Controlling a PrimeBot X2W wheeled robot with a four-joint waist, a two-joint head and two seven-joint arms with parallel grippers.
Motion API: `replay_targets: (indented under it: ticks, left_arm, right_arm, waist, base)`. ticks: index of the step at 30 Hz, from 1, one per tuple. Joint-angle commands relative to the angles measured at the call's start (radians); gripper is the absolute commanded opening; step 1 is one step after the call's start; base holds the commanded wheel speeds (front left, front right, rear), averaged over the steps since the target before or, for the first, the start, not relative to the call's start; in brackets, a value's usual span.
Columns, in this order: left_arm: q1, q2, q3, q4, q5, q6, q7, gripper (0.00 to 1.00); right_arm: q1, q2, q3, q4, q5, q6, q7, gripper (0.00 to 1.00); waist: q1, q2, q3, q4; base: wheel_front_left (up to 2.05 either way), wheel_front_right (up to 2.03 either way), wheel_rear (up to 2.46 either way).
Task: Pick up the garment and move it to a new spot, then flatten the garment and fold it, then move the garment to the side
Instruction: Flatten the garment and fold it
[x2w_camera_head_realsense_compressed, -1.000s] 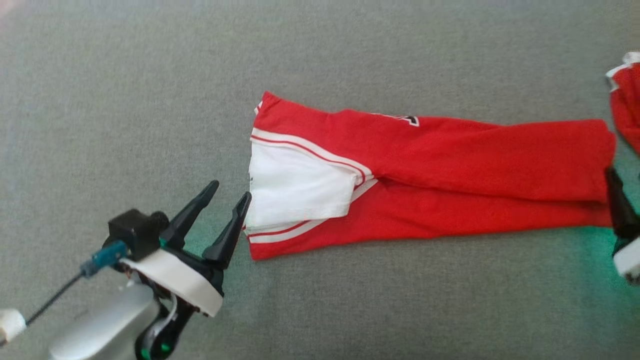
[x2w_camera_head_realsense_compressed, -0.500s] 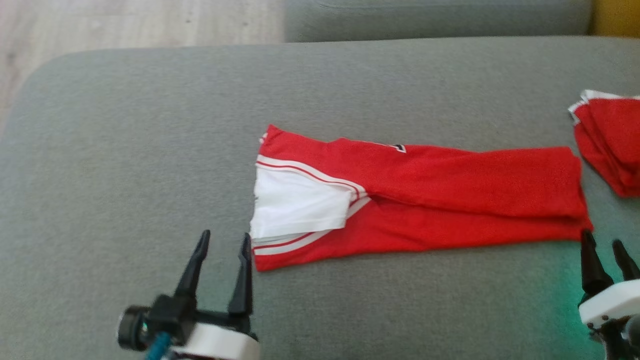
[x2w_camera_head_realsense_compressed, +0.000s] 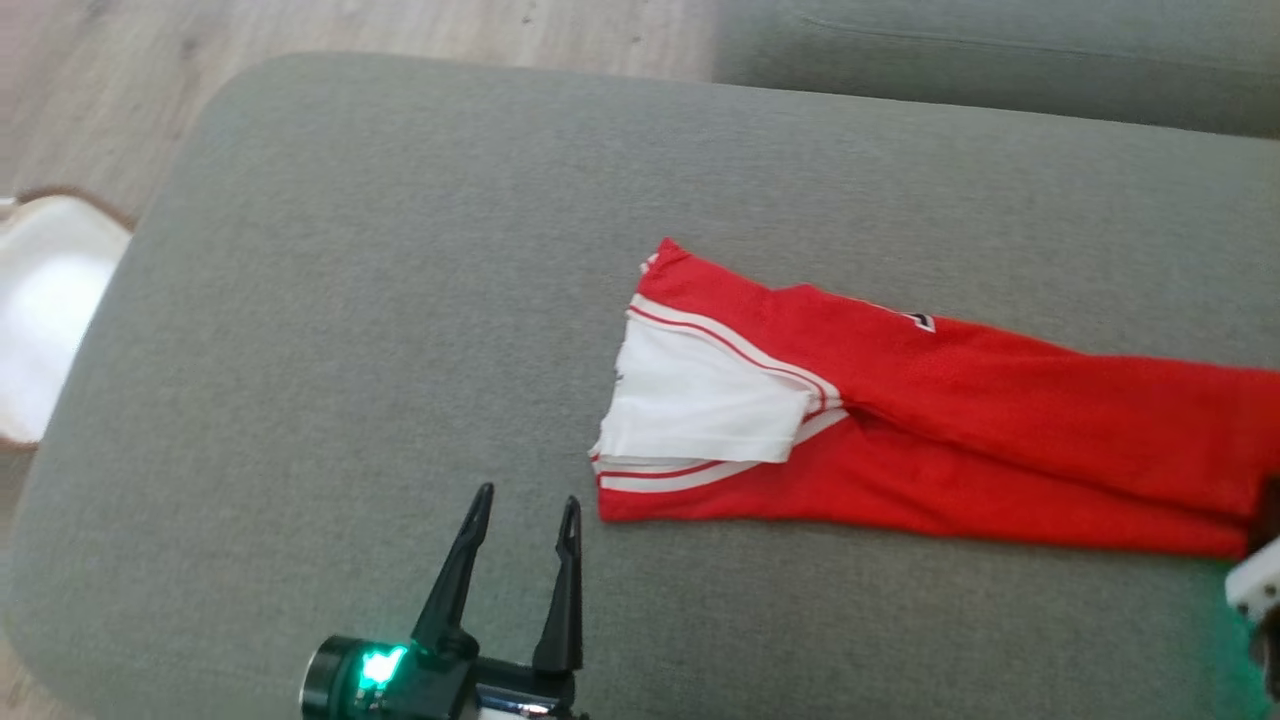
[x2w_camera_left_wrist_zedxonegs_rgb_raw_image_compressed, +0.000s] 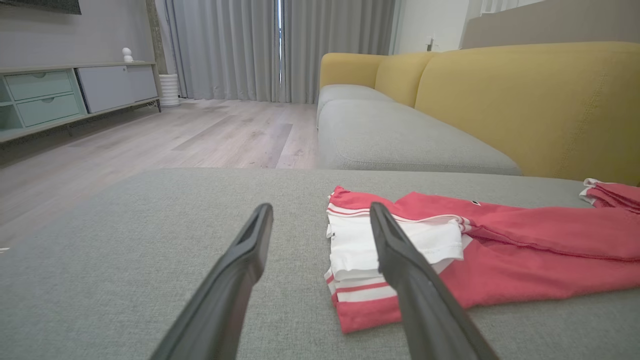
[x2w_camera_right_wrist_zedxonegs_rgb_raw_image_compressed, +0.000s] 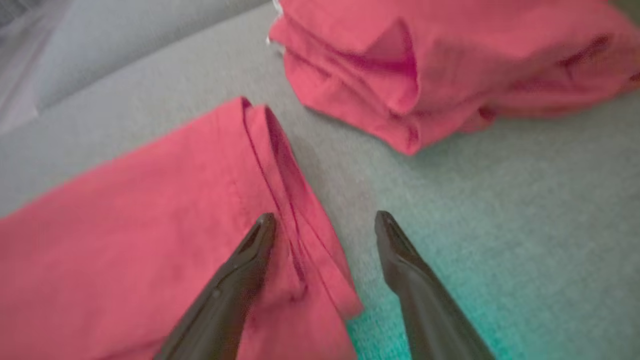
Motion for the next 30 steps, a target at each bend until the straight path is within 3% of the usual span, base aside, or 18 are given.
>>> replay_targets:
  ticks: [1, 5, 6, 7, 8, 16, 21, 26, 30]
  left_arm:
    - [-0.013, -0.011, 0.042, -0.028, 0.014, -0.007, -0.009, 1.00]
    - [-0.003, -0.031, 0.064, -0.027, 0.039, -0.023, -0.009, 1.00]
    - [0.000, -0.035, 0.071, -0.027, 0.043, -0.027, -0.009, 1.00]
    - [0.003, -0.039, 0.077, -0.027, 0.046, -0.032, -0.009, 1.00]
    - [0.005, -0.043, 0.081, -0.025, 0.049, -0.038, -0.009, 1.00]
    - [0.014, -0.062, 0.119, -0.014, 0.078, -0.074, -0.010, 1.00]
    - [0.023, -0.071, 0.134, -0.010, 0.090, -0.093, -0.010, 1.00]
    - [0.028, -0.079, 0.146, -0.002, 0.101, -0.109, -0.010, 1.00]
    - [0.032, -0.084, 0.157, 0.003, 0.106, -0.119, -0.010, 1.00]
  right_arm:
    - [-0.021, -0.003, 0.000, -0.008, -0.024, 0.007, 0.009, 1.00]
    - [-0.041, 0.024, -0.014, 0.046, -0.039, 0.007, 0.063, 1.00]
    - [-0.043, 0.031, -0.001, 0.050, -0.027, 0.007, 0.076, 0.94]
    - [-0.043, 0.037, 0.014, 0.051, -0.012, 0.007, 0.085, 0.57]
    - [-0.043, 0.040, 0.033, 0.050, 0.004, 0.007, 0.092, 0.03]
    - [-0.024, 0.021, 0.113, 0.010, 0.084, 0.007, 0.054, 0.00]
    - [0.004, -0.032, 0.128, -0.047, 0.123, 0.007, 0.042, 0.00]
    - [0.042, -0.091, 0.109, -0.136, 0.167, 0.007, 0.062, 0.00]
    - [0.045, -0.076, 0.130, -0.258, 0.260, 0.007, 0.109, 0.00]
  waist:
    - [-0.0001, -0.0001, 0.004, 0.018]
    - [-0.0001, -0.0001, 0.005, 0.020]
    - [-0.0001, -0.0001, 0.006, 0.017]
    - [-0.0001, -0.0001, 0.006, 0.013]
    - [-0.0001, -0.0001, 0.005, 0.009]
    - [-0.0001, -0.0001, -0.015, -0.039]
    - [-0.0001, -0.0001, -0.023, -0.080]
    - [-0.0001, -0.0001, -0.031, -0.107]
    - [-0.0001, -0.0001, -0.039, -0.117]
  base:
    - [0.00, 0.00, 0.00]
    - [0.00, 0.00, 0.00]
    - [0.00, 0.00, 0.00]
    - [0.00, 0.00, 0.00]
    - [0.00, 0.00, 0.00]
    - [0.00, 0.00, 0.00]
    - [0.00, 0.00, 0.00]
    - [0.00, 0.00, 0.00]
    - [0.00, 0.00, 0.00]
